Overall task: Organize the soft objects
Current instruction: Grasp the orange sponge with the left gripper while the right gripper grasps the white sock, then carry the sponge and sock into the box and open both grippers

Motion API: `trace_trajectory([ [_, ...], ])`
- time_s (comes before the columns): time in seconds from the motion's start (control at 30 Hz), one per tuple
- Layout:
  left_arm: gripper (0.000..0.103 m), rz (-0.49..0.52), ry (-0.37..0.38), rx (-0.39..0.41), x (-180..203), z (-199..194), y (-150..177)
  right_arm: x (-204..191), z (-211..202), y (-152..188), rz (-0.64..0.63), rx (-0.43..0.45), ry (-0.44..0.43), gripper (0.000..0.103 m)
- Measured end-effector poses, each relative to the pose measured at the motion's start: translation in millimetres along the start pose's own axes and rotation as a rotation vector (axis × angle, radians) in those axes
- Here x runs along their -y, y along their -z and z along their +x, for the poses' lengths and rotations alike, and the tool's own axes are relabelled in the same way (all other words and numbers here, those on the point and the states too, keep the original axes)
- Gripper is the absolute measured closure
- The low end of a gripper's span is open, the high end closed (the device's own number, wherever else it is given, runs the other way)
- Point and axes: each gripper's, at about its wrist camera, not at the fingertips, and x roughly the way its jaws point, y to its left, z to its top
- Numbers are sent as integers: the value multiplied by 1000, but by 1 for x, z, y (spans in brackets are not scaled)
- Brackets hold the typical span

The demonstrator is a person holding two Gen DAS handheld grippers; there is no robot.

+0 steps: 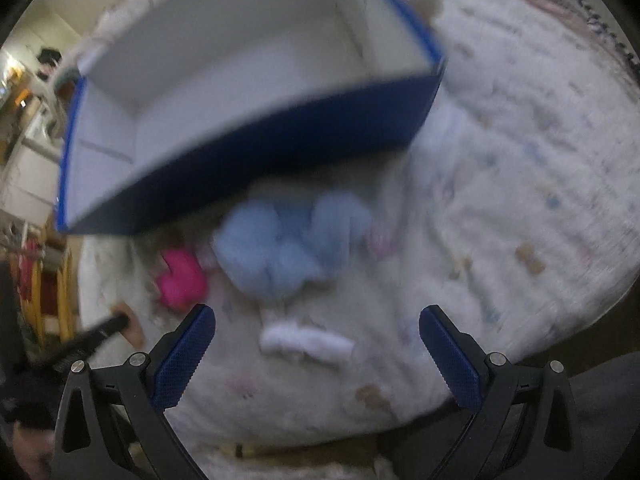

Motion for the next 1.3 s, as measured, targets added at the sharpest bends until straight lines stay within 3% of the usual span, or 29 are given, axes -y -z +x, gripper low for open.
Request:
trace_trajectory([
  [0.17,99,-19,9,-5,-10,-2,1,-16,29,2,-66,-82,15,3],
  [0.2,99,-18,10,-1,-10,-3,9,-20,36,3,-81,-101,5,10],
  [0.27,99,-11,6,6,-6,-2,12,-25,47,6,-90,-149,-14,45],
  [0.33,99,-9,2,9,-6,-1,15,-28,54,12,-105,-158,-21,67],
  [0.37,99,-12,3,11,-5,1,16,-32,49,12,-118,-141,-31,72],
  [0.6,99,-13,-15,45,-7,-8,20,-55,23,30,-213,-61,-131,74],
  [0.83,99,-2,-29,104,-1,-22,25,-69,-10,26,-235,59,-237,74],
  [1.1,99,4,-38,186,10,-46,21,-62,-18,13,-214,121,-240,74],
  [1.3,99,31,44,245,24,-75,5,-57,-44,-7,-175,186,-256,74],
])
